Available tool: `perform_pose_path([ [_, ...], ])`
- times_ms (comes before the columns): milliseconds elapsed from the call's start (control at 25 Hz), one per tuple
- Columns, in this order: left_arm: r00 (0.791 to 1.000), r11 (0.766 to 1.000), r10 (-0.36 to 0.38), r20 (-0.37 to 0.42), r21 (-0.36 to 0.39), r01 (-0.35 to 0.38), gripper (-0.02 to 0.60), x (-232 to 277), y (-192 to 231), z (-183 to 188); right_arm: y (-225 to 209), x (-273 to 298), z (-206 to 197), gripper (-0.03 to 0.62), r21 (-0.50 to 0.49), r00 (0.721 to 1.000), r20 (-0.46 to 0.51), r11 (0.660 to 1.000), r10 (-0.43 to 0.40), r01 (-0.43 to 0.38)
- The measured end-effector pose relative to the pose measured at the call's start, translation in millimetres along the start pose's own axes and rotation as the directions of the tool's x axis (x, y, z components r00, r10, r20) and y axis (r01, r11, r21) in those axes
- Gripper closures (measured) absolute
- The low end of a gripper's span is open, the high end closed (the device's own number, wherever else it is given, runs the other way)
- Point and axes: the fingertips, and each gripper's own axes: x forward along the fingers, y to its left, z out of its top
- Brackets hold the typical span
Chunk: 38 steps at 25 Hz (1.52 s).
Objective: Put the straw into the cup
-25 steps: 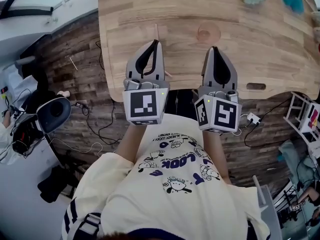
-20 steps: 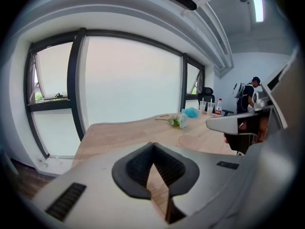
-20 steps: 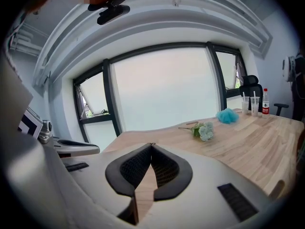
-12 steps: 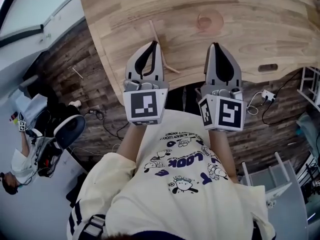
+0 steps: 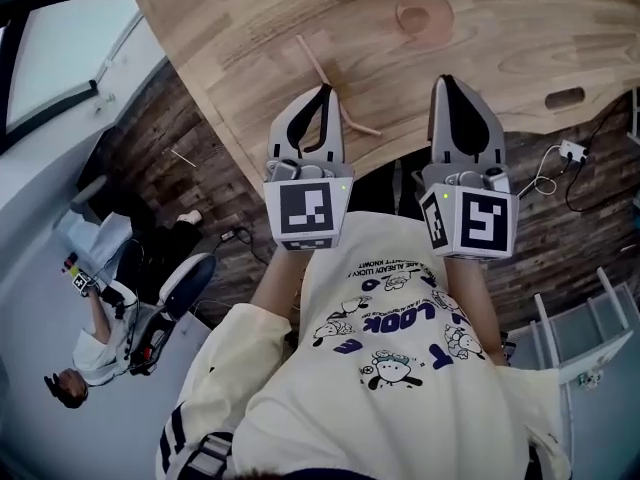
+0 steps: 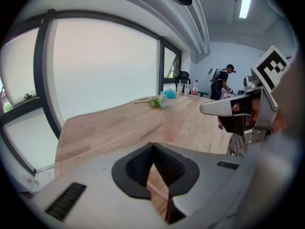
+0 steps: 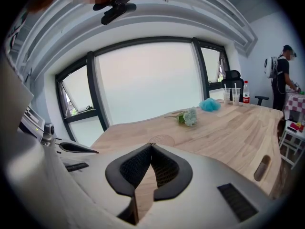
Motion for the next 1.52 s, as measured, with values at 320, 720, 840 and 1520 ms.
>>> perform_pose_path([
  [320, 0.994, 0.990, -0.095, -0.061, 0.096, 0.100, 0.552, 5.3, -0.4, -19.1, -4.5, -3.2, -10.2, 0.595, 0.019, 0.999, -0.013, 0.999, -0.040, 0.040],
  [720, 0.972, 0.963, -0.188, -0.144, 0.167, 0.211, 0.533, 13.4, -1.7, -36.7, -3.4, -3.3, -19.0, 0.596, 0.022, 0.998, -0.040, 0.999, -0.045, 0.046],
  [840, 0.957, 0.945, -0.233, -0.176, 0.192, 0.265, 0.528, 15.6, -3.3, -44.1, -2.4, -2.8, -20.9, 0.595, 0.017, 0.998, -0.048, 0.999, -0.043, 0.044],
  [1520, 0.860, 0.717, -0.323, -0.395, 0.491, 0.495, 0.505, 23.5, -2.6, -83.7, -9.1, -1.9, -29.0, 0.595, 0.014, 0.995, -0.082, 0.999, -0.050, 0.051],
])
